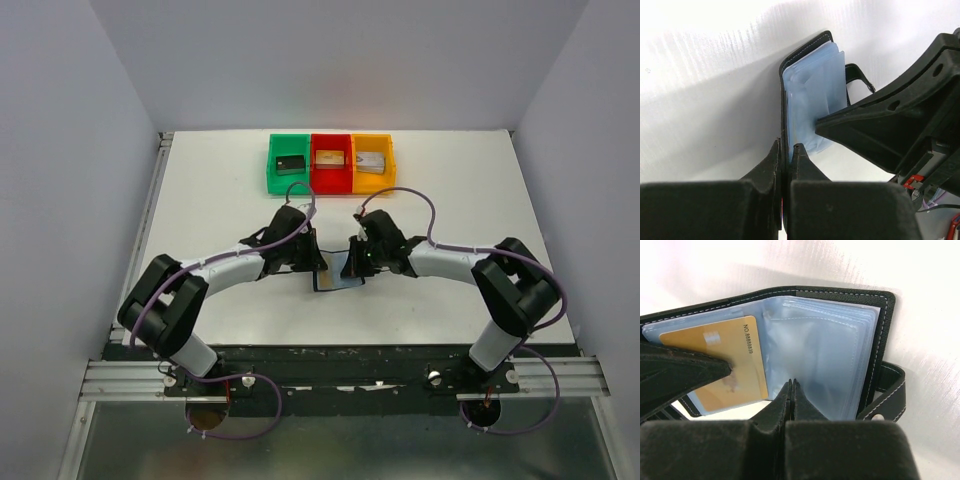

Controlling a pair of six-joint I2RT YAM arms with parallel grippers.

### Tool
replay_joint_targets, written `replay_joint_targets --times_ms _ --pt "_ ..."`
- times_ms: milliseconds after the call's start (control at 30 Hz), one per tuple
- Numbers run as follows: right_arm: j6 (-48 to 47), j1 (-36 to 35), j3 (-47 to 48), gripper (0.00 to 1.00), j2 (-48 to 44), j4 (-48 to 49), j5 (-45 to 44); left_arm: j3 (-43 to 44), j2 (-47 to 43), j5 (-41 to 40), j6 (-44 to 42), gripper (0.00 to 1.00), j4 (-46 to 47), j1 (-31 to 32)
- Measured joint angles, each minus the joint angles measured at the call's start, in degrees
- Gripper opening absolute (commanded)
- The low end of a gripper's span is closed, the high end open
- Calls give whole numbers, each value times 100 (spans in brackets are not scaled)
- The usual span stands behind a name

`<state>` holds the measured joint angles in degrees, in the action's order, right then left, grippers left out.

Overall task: Take the credit cards out of the card holder
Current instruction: Place the card holder at the center of the board.

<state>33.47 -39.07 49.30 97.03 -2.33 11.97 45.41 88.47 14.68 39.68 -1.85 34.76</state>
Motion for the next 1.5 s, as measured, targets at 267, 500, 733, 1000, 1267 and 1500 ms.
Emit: replay_joint_targets --times_ms 267,500,733,1000,1267,1500 --pt "20 133 -157 2 -17 225 116 166 289 103 -92 2 -136 -105" --pt "63 170 -424 4 -188 417 114 413 446 168 -271 20 -387 -160" --pt "142 179 -533 11 -227 577 118 592 664 168 -485 54 -581 -258" --pt "149 179 -535 24 -260 570 120 592 702 39 -544 61 -748 -306" --pt "151 181 -535 38 -428 341 109 640 667 -170 -601 61 -929 -306" --pt "114 201 -531 40 -726 -42 72 669 584 -350 -649 73 -1141 -372"
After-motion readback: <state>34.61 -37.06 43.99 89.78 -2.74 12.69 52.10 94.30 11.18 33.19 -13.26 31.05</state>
